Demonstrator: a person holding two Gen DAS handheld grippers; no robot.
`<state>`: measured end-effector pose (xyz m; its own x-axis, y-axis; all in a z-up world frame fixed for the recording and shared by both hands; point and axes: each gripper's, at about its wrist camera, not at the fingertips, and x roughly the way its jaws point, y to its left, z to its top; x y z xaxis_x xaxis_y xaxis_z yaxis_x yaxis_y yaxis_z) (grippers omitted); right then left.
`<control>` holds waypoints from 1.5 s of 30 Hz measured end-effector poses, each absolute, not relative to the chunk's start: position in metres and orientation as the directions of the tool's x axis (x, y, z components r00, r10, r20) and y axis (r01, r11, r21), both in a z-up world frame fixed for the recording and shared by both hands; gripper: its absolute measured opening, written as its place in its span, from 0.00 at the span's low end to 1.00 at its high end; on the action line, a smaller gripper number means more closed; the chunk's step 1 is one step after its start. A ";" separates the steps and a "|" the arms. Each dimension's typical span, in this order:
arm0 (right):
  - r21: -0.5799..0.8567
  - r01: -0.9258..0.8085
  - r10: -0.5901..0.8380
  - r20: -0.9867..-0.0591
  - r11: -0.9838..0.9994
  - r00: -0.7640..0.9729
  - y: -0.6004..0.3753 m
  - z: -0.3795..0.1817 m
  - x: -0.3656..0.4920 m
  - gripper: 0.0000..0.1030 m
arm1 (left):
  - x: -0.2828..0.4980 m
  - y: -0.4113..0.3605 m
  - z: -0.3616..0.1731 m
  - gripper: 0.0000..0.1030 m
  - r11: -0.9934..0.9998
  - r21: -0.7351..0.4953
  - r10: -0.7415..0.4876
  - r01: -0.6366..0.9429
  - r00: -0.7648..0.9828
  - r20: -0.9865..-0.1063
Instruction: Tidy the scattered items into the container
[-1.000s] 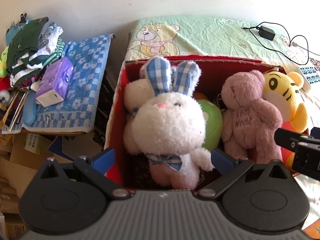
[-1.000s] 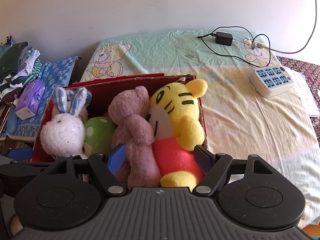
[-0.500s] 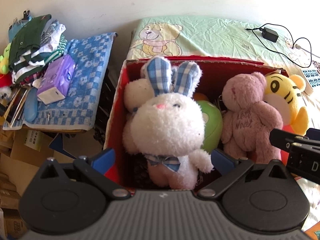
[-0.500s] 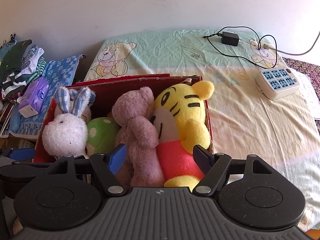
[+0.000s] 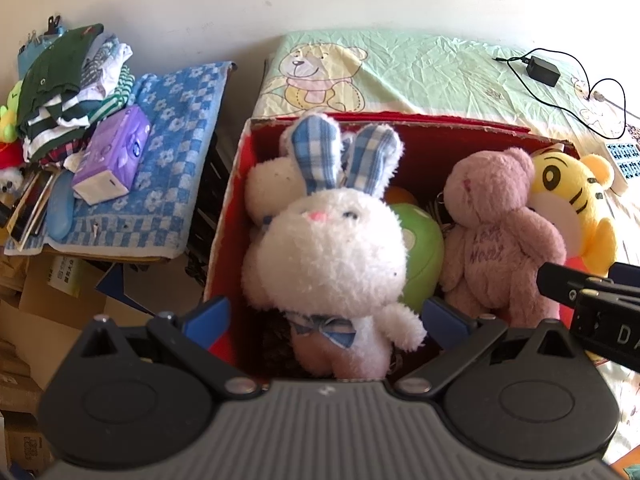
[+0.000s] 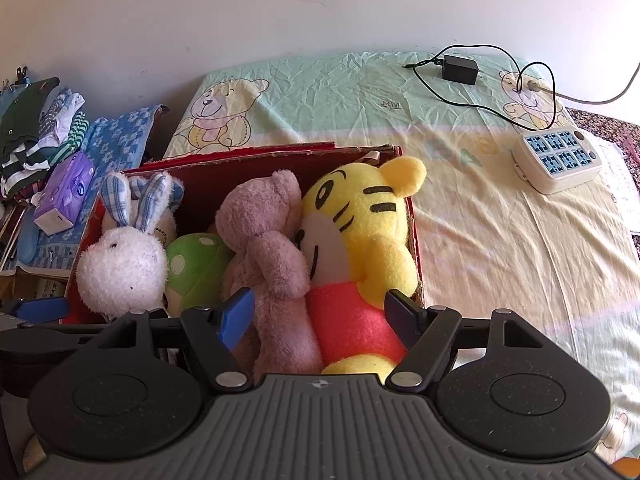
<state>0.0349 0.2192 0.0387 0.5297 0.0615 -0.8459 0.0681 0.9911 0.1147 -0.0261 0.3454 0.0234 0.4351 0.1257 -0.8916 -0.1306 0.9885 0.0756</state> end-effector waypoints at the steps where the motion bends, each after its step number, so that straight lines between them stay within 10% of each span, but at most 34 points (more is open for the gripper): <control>1: 0.114 0.066 0.062 -0.846 0.991 0.530 0.219 0.039 0.035 0.72 | -0.027 0.346 0.024 0.99 0.988 0.077 0.128 -0.131 0.437 -0.890; 45: 0.105 0.075 0.049 -0.845 0.992 0.532 0.236 0.044 0.023 0.72 | -0.039 0.356 0.024 0.98 0.993 0.064 0.103 -0.099 0.465 -0.879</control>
<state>0.0226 0.2358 0.0435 0.5324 0.0490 -0.8451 0.0747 0.9917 0.1045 -0.0393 0.3557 0.0237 0.4655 0.1033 -0.8790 -0.0992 0.9930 0.0641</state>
